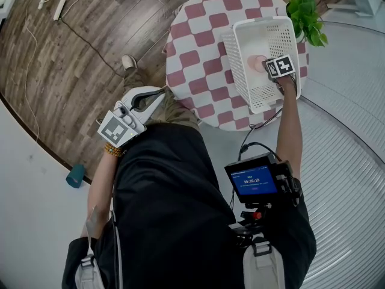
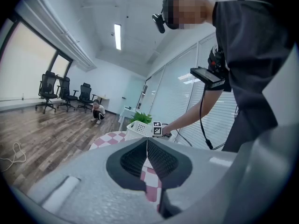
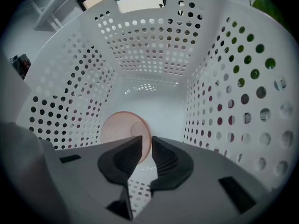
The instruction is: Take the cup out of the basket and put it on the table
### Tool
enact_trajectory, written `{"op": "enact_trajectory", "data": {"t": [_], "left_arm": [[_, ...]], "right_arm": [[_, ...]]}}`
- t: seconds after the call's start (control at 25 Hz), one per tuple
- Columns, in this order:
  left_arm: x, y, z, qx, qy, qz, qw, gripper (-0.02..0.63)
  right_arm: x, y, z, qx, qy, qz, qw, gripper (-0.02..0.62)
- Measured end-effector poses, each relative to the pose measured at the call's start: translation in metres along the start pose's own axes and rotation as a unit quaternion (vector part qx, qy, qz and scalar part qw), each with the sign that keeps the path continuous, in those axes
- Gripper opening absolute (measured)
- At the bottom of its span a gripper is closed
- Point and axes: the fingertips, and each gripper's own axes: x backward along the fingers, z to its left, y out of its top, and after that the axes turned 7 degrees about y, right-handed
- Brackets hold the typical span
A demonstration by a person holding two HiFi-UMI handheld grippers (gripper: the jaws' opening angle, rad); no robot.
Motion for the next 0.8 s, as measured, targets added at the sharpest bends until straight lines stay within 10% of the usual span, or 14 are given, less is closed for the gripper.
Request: {"op": "enact_trajectory", "data": {"t": [0.8], "left_arm": [[0.005, -0.001, 0.000, 0.000, -0.004, -0.003, 1.0000, 0.005]], "right_arm": [[0.002, 0.000, 0.012, -0.013, 0.004, -0.022, 1.000, 0.031]]}}
